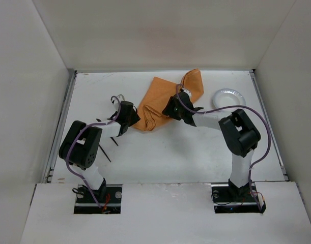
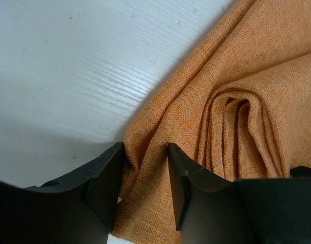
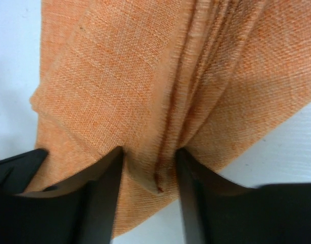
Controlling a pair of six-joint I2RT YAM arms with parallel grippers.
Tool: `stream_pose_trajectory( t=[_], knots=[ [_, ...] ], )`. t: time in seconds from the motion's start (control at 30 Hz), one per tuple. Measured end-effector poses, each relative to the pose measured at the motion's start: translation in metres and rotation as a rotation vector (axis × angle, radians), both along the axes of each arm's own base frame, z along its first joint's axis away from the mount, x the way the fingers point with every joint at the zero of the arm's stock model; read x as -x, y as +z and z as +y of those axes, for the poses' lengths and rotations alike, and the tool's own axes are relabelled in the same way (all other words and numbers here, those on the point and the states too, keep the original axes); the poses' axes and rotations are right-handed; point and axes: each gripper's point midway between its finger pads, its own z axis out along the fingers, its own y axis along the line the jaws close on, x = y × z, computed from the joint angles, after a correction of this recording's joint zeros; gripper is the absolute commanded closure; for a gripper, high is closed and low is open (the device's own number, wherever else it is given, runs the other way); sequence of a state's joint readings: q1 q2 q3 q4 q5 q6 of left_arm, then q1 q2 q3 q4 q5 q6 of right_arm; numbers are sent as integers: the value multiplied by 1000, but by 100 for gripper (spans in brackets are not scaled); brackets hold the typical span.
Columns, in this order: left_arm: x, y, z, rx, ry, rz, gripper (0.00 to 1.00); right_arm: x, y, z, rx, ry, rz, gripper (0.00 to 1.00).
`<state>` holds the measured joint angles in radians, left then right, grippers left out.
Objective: Set the dinner table for one person
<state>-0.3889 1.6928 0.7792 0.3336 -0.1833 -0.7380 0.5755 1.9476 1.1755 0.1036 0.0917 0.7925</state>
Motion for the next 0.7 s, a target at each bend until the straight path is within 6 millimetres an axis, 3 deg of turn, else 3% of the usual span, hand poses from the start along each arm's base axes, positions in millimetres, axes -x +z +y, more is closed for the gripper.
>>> stream_pose_trajectory(
  t=[0.03,0.13,0.23,0.43,0.7],
  knots=[
    [0,0,0,3,-1,0,65,0,1,2,-5,6,-3,48],
    [0,0,-1,13,-4,5,75,-1,3,4,-14,15,-6,76],
    [1,-3,-1,24,-2,12,88,-2,5,6,-28,11,-8,86],
    [-1,-3,2,81,8,8,93,3,21,-4,-51,5,-43,88],
    [2,1,31,144,85,-4,95,49,91,-53,-128,-18,-184,87]
  ],
)
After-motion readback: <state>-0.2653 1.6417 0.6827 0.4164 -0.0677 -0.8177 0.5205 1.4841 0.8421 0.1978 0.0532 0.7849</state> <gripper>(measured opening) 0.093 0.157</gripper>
